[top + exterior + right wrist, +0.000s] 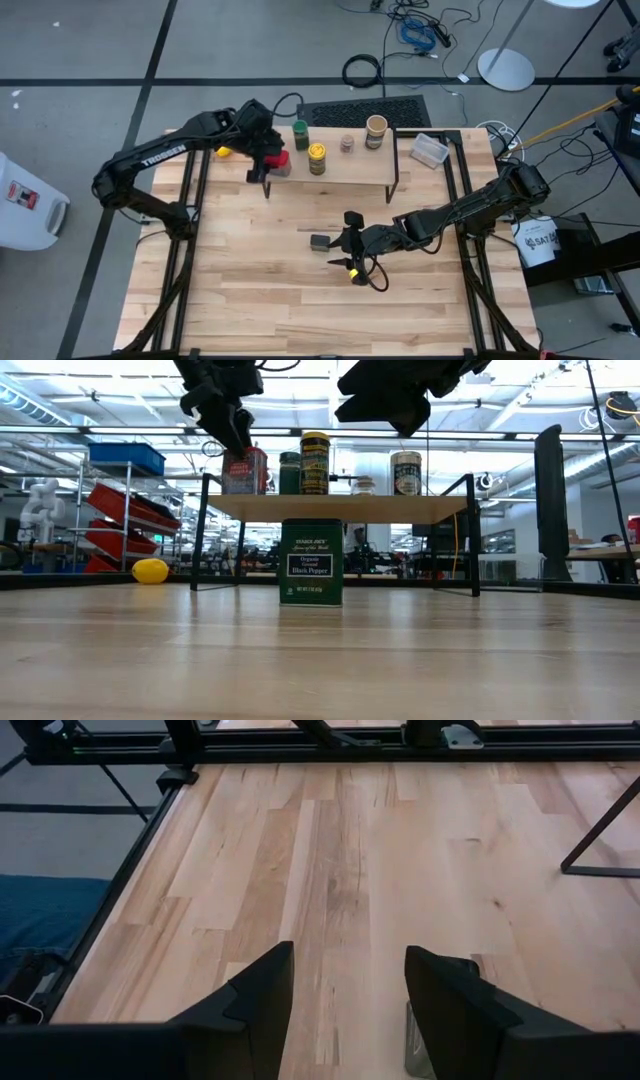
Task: Shelf spices
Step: Remove the red seasoning can from the shelf
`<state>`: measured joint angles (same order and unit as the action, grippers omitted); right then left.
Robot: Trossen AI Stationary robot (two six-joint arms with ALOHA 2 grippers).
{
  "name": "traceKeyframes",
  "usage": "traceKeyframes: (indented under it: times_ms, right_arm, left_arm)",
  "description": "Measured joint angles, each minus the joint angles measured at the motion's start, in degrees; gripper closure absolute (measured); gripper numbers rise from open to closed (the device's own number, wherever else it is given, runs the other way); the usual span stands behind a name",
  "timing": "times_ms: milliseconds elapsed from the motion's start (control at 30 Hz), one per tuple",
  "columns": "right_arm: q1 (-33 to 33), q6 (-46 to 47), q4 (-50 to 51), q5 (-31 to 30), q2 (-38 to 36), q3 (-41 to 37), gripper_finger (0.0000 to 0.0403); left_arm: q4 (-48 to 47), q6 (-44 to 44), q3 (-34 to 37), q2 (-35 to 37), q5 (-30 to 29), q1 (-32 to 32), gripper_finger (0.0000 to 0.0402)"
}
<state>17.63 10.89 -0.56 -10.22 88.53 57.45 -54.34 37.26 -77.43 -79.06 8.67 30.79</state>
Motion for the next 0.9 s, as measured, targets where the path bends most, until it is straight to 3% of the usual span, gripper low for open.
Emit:
traceKeyframes:
  times_ms: [433, 733, 900]
  right_arm:
    - [0.11, 0.46, 0.0, 0.0, 0.0, 0.0, 0.0222]
    - [0.11, 0.45, 0.02, 0.0, 0.0, 0.0, 0.0222]
    - [0.11, 0.44, 0.2, 0.0, 0.0, 0.0, 0.0222]
  left_arm:
    - [-0.29, -0.44, 0.0, -2.6, 0.15, 0.0, 0.0129]
    - [-0.87, 0.52, -0.02, -2.39, 0.36, -0.02, 0.0175]
    - [-1.35, 0.52, -0.04, -2.33, 0.34, -0.07, 0.0179]
